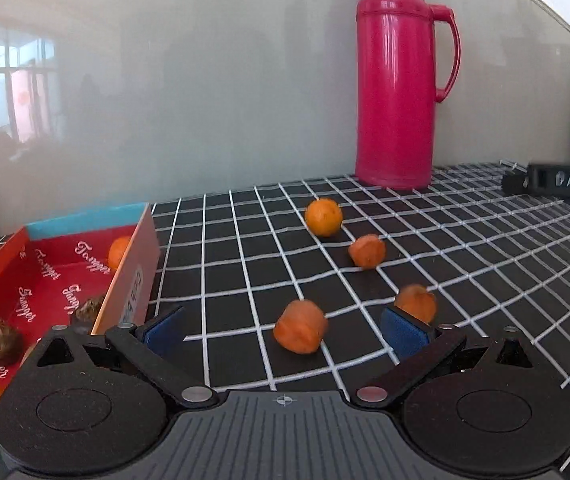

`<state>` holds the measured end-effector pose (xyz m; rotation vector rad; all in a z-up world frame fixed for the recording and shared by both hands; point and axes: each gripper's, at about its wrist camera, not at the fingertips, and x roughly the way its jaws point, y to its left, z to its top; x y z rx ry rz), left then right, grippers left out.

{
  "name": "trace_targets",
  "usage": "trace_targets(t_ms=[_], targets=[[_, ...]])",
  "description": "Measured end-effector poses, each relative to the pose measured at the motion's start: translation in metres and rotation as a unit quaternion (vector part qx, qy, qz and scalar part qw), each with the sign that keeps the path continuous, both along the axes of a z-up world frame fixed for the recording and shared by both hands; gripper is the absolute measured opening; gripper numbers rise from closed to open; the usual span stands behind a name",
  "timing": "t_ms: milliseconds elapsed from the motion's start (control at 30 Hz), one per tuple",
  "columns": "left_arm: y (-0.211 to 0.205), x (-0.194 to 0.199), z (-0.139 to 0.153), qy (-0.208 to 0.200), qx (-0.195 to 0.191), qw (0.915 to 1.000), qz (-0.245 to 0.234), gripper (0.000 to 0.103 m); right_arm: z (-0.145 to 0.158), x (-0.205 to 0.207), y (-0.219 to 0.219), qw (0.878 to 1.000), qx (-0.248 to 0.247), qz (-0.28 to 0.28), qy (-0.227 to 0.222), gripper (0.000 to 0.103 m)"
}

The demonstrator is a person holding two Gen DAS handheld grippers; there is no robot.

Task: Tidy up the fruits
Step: 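Reach the left tool to an orange cut chunk on the table, then close the left tool on the orange chunk and lift it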

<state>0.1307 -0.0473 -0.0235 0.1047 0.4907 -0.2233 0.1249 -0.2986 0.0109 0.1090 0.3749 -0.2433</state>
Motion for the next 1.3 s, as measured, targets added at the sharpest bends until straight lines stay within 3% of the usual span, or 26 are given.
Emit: trace_targets(t_ms=[67, 100, 167, 400, 567, 700, 1300], targets=[[-0.003, 0.004, -0.002, 0.010, -0.001, 0.9999, 0.009, 0.087, 0.000, 0.000, -0.001, 1.000, 0.002, 0.002, -0.013, 0.094], [-0.004, 0.007, -0.004, 0.020, -0.001, 0.9998, 0.010, 0.073, -0.001, 0.002, 0.000, 1.000, 0.002, 0.002, -0.011, 0.094], [-0.006, 0.012, -0.010, 0.038, 0.002, 0.9991, 0.016, 0.071, -0.004, 0.006, 0.001, 1.000, 0.001, 0.007, -0.002, 0.094], [-0.019, 0.015, -0.017, 0.043, 0.005, 0.9985, 0.032, 0.071, -0.008, 0.013, 0.004, 1.000, -0.006, 0.017, 0.003, 0.094], [-0.022, 0.020, -0.017, 0.053, 0.002, 0.9981, 0.033, 0.058, -0.009, 0.011, 0.002, 1.000, -0.010, 0.019, 0.003, 0.094], [-0.022, 0.024, -0.019, 0.060, 0.003, 0.9974, 0.040, 0.036, -0.010, 0.011, -0.003, 1.000, -0.008, 0.011, 0.004, 0.094], [-0.013, 0.006, 0.001, 0.037, -0.004, 0.9989, 0.030, 0.036, -0.007, 0.010, 0.000, 1.000, -0.011, 0.009, 0.007, 0.094]])
